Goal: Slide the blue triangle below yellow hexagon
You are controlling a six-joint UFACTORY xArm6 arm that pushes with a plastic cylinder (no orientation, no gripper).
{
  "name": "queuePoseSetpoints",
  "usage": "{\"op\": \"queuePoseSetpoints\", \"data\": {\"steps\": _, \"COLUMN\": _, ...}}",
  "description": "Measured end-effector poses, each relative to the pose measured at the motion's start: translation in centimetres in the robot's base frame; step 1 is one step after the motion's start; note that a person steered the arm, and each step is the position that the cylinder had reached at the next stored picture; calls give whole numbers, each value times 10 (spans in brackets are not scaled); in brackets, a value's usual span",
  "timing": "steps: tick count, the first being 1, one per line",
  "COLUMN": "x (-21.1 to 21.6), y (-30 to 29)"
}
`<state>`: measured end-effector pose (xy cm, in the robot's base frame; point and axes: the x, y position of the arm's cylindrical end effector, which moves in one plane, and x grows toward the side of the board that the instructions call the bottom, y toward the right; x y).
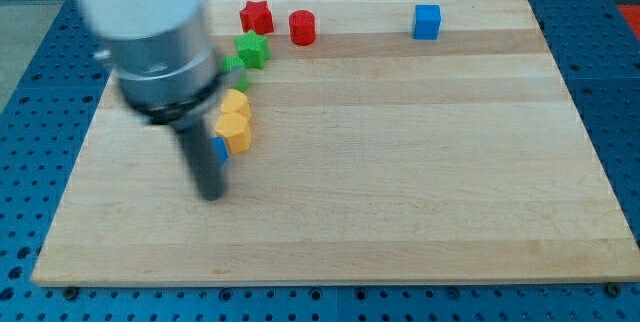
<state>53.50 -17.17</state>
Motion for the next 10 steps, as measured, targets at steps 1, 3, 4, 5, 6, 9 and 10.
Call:
{"op": "queuePoseSetpoints", "data": {"steps": 1, "x": -44, "y": -29}}
{"op": "queuePoseSetpoints", "data": {"steps": 3, "x": -72, "y": -5}}
{"op": "queuePoseSetpoints", "data": {"steps": 4, "x": -52, "y": -1}}
{"op": "queuePoseSetpoints", "data": {"steps": 5, "x": -52, "y": -1}}
{"op": "queuePoseSetpoints", "data": {"steps": 6, "x": -40, "y": -38}}
{"op": "queuePoseSetpoints", "data": {"steps": 9, "x": -21, "y": 3}}
{"op": "queuePoseSetpoints", "data": {"steps": 10, "x": -14, "y": 17}}
